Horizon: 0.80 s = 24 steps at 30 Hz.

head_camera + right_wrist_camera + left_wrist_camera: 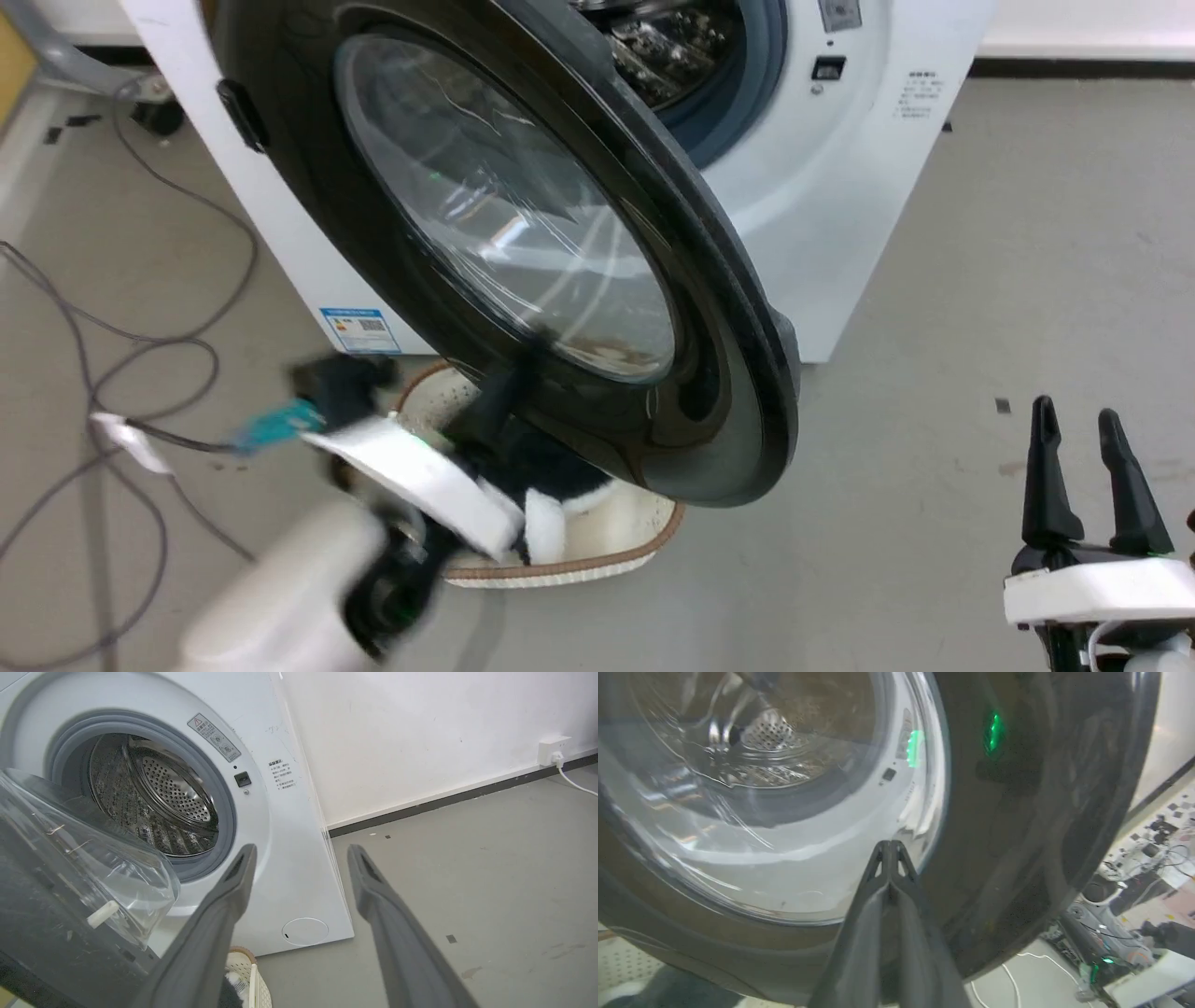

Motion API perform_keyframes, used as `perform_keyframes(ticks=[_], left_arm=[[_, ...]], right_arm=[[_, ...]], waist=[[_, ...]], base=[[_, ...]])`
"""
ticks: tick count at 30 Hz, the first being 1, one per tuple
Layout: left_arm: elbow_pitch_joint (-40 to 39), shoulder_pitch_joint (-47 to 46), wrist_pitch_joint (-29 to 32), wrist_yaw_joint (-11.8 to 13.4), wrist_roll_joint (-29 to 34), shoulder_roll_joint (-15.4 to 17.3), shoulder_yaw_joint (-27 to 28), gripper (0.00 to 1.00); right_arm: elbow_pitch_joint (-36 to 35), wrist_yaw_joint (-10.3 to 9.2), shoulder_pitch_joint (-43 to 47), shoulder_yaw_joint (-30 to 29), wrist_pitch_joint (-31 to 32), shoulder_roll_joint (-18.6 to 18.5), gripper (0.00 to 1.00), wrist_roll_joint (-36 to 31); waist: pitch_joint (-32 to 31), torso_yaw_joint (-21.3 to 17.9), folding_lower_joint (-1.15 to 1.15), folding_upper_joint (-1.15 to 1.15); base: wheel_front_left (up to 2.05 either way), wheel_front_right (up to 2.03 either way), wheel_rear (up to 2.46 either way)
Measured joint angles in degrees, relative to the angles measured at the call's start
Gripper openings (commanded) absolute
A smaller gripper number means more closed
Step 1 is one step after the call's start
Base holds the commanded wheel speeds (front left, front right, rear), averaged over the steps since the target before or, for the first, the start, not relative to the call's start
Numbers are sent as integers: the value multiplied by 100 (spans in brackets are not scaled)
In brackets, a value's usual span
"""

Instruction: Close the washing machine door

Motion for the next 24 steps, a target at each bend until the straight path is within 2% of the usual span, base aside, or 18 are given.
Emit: perform_keyframes(ticks=[3,7,10,14,15,16,17,19,24], left_arm=[[77,1,-15,420,1012,-33,845,0],[-299,188,-21,1170,2602,-174,1937,0],[-614,535,-21,1759,3739,-175,2404,0],[-920,1037,-21,2343,4746,-183,2885,0],[-961,1178,-21,2462,4922,-187,2986,9],[-985,1322,-21,2542,5058,-190,3047,61],[-998,1479,-21,2609,5185,-196,3098,100],[-1049,1743,-21,2671,5341,-270,3198,100],[-1010,2273,-21,2621,5678,-619,3366,100]], right_arm=[[-1,0,53,-24,0,0,100,0],[-25,0,101,-37,0,0,100,0],[-76,0,103,-52,0,0,100,-2],[-183,0,105,-58,0,2,100,-114],[-209,0,105,-60,0,2,100,-118],[-238,0,107,-64,0,2,100,-136],[-272,0,112,-53,0,2,100,-180],[-334,0,132,-26,0,2,100,-243],[-433,0,238,91,0,2,100,-437]], waist=[[-86,71,0,0],[-176,152,0,0],[-233,196,0,0],[-294,228,-1,0],[-306,233,-1,0],[-319,236,0,0],[-331,237,-1,0],[-350,241,-1,0],[-398,250,-1,0]], base=[[0,0,0],[0,0,0],[0,0,0],[0,0,0],[0,0,0],[0,0,0],[0,0,0],[0,0,0],[0,0,0]])
